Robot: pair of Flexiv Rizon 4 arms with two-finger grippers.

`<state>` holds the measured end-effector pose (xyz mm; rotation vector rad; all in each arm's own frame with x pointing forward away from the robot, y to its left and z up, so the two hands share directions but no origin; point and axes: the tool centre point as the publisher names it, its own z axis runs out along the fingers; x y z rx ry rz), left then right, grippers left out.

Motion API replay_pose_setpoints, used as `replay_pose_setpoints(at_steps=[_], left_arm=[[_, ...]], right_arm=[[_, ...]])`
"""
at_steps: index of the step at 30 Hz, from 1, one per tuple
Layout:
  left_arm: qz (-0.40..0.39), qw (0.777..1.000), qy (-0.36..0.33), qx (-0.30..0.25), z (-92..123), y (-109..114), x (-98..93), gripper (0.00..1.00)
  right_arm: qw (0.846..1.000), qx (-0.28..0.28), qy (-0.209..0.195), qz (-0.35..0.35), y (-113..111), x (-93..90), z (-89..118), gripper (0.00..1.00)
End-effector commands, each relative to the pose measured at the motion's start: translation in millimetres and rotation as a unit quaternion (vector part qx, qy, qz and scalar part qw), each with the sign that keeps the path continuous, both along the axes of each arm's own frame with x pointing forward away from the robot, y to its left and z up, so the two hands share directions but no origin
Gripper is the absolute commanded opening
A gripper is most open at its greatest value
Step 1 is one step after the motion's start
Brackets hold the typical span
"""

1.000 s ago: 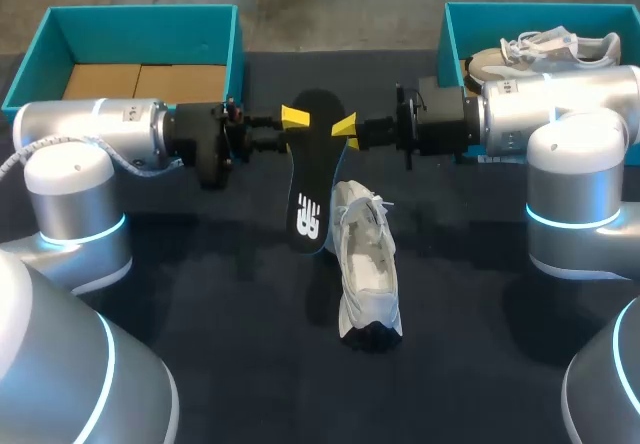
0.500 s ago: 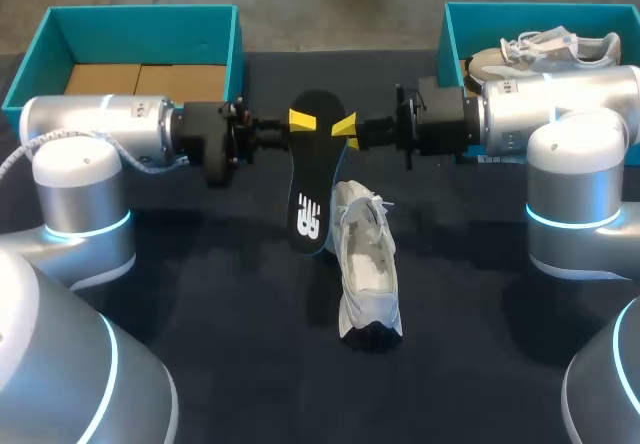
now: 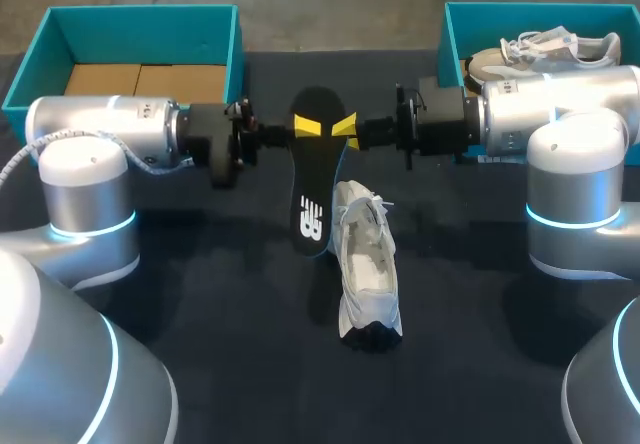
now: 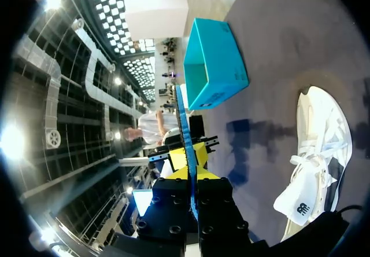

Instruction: Take the shoe out of the shoebox, open the shoe tongue, remove and reinsert the insole, then place the shoe into the shoebox

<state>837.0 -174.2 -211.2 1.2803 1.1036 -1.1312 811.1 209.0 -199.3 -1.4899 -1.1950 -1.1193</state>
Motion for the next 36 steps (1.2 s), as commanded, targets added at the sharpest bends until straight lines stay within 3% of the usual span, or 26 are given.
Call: replay_pose_setpoints(at_steps=[1,2,3,4,5,10,22,31,36], left_arm=[[0.003,1.000,-0.002,-0.003,-2,-2,-0.3,0.00],[0.003,1.000,-0.002,-0.004,-2,-2,-0.4,0.00],[0.003,1.000,-0.002,-0.004,-1,-2,-0.4,0.00],[0.003,1.000,-0.002,-0.004,-1,-3,-0.4,0.00],[0.003,1.000,-0.002,-0.005,0,-3,-0.7,0.00],[0.000,1.000,-0.001,-0.010,3,-3,-2.2,0.00],[-0.012,1.000,0.013,-0.001,12,8,-20.2,0.00],[-0.019,0.999,0.022,0.014,23,21,-52.3,0.00],[-0.020,0.999,0.040,0.030,18,27,-75.7,0.00]], right_arm=[[1.000,-0.003,0.003,-0.001,1,-0.5,1,0.00],[1.000,-0.003,0.005,-0.003,1,-0.4,1,0.00],[1.000,-0.002,0.007,-0.004,0,-0.3,0,0.22],[1.000,-0.003,0.007,-0.004,0,-0.3,0,0.22],[1.000,-0.004,0.011,-0.006,0,-0.3,-1,1.00],[1.000,-0.010,0.020,-0.013,-4,-0.3,-5,1.00],[0.996,-0.046,0.049,-0.054,-48,-10.8,-19,1.00],[0.993,-0.065,0.058,-0.076,-87,-30.8,-34,1.00],[0.991,-0.081,0.067,-0.083,-103,-47.5,-33,1.00]])
